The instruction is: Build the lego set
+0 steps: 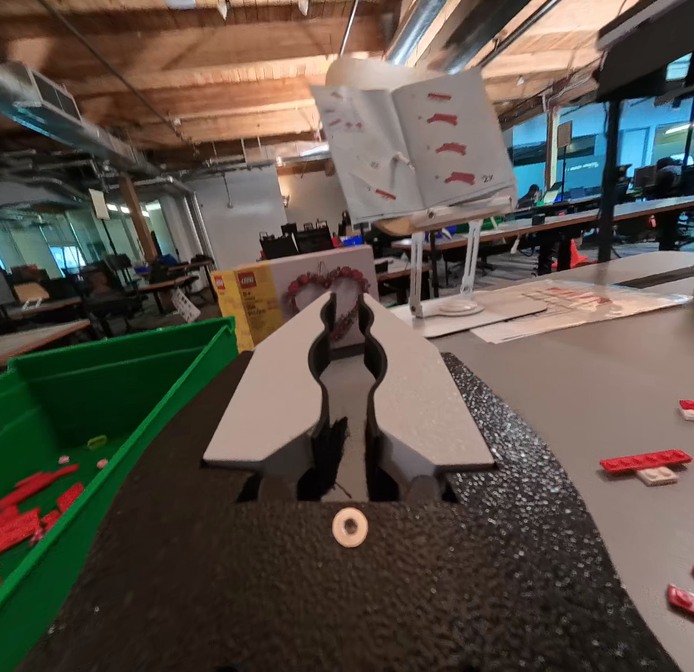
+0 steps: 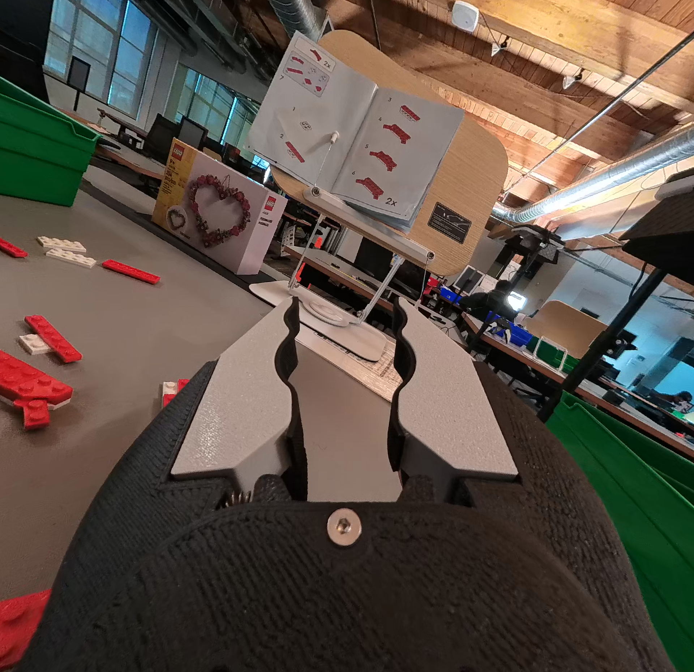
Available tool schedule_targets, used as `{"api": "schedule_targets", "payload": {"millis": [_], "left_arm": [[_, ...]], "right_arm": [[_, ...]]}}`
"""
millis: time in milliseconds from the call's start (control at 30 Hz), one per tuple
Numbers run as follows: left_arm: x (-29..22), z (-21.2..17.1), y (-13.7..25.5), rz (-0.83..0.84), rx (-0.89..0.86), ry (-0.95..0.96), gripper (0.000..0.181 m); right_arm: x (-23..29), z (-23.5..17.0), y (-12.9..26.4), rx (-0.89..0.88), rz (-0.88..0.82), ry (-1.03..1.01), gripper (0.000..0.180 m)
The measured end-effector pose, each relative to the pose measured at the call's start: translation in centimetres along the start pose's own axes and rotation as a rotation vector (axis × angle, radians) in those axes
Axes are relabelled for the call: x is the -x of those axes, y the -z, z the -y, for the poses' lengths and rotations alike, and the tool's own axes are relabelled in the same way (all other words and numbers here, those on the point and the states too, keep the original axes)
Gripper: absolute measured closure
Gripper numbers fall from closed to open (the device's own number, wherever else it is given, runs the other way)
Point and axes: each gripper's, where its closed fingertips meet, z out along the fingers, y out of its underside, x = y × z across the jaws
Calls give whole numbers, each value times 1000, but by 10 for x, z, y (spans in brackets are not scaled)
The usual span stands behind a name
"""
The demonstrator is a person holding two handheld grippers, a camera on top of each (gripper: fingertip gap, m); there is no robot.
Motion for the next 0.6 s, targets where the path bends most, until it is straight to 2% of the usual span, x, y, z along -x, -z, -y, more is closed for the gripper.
{"api": "schedule_targets", "payload": {"millis": [67, 167, 267, 400, 500, 600], "left_arm": [[2, -8, -3, -39, 75, 60, 176], [-4, -23, -6, -152, 246, 174, 170], [-4, -62, -3, -188, 502, 153, 166], [-12, -105, 0, -210, 736, 208, 154], [-16, -125, -2, -215, 824, 200, 151], [-13, -127, -5, -199, 832, 183, 151]], "right_arm": [[-1, -1, -1, -3, 0, -3, 132], [-3, -2, -4, -3, -1, -3, 132], [-4, -3, -6, -7, -3, -2, 133], [-7, -3, -7, -12, -4, -21, 133], [-8, -2, -6, -19, -6, -39, 134], [-10, -2, -6, -22, -7, -51, 134]]}}
